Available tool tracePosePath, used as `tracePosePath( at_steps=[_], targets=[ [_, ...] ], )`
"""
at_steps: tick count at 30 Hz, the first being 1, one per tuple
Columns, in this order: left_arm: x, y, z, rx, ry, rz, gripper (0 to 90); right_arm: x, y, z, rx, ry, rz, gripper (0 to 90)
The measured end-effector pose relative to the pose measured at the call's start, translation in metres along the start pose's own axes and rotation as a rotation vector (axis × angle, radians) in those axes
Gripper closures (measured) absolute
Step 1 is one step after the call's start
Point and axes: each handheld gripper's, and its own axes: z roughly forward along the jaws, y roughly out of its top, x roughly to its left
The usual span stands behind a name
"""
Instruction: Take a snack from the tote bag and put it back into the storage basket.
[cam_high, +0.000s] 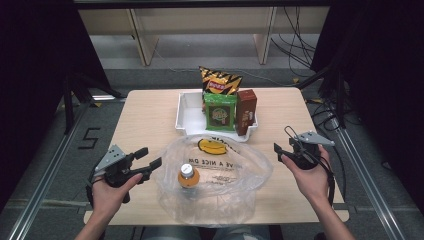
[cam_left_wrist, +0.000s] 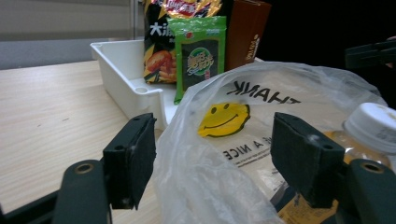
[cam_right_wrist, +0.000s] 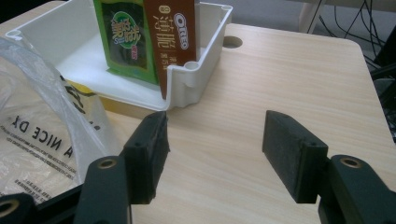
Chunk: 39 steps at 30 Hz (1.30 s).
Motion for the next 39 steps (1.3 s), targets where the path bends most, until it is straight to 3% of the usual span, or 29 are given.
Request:
tracePosePath(
  at_steps=[2,3,4,5,6,9,10,19,21,24,25,27,32,33,39],
  targets=[
    [-0.003,0.001,0.0,-0.01,-0.023,-0.004,29.7,0.0,0.0,0.0,0.002,0.01,0.007,41.0],
    [-0.005,0.002,-0.001,-0.01,-0.028,-0.016,29.5,0.002,-0.001,0.0,0.016,0.005,0.038,41.0],
    [-0.006,0.002,-0.001,-0.014,-0.04,-0.017,29.2,-0.001,-0.001,0.002,0.01,0.007,-0.003,40.9],
    [-0.007,0.002,0.0,-0.018,-0.05,-0.017,28.8,0.003,-0.002,0.003,0.013,0.012,0.039,40.9],
    [-0.008,0.002,0.0,-0.021,-0.062,-0.015,28.3,0.004,-0.002,0.003,0.023,0.013,0.045,40.7],
    [-0.015,0.002,0.002,-0.019,-0.092,-0.012,26.8,0.001,-0.003,0.005,0.023,0.018,-0.004,40.6],
    [-0.02,0.002,0.002,-0.011,-0.096,-0.013,26.4,0.004,-0.003,0.005,0.034,0.013,0.025,40.6],
    [-0.046,-0.001,0.01,-0.007,-0.183,0.011,21.6,0.006,-0.003,0.006,0.036,0.017,0.027,40.0],
    [-0.051,-0.002,0.011,0.005,-0.182,0.02,20.6,0.003,-0.004,0.007,0.031,0.027,-0.008,39.8],
    [-0.057,-0.005,0.017,0.013,-0.188,0.016,20.3,0.004,-0.004,0.008,0.043,0.026,-0.005,39.6],
    [-0.059,-0.006,0.019,0.024,-0.186,0.018,20.3,0.007,-0.004,0.007,0.052,0.027,0.029,39.6],
    [-0.062,-0.009,0.024,0.031,-0.197,0.026,20.2,0.006,-0.004,0.009,0.036,0.044,0.006,39.5],
    [-0.067,-0.016,0.033,0.063,-0.179,0.025,19.7,0.005,-0.003,0.008,0.042,0.03,-0.005,39.5],
    [-0.067,-0.017,0.035,0.06,-0.184,0.03,19.7,0.008,-0.004,0.007,0.05,0.029,0.027,39.5],
    [-0.068,-0.021,0.042,0.07,-0.167,0.038,19.9,0.009,-0.005,0.009,0.047,0.035,0.031,39.5]
  ],
)
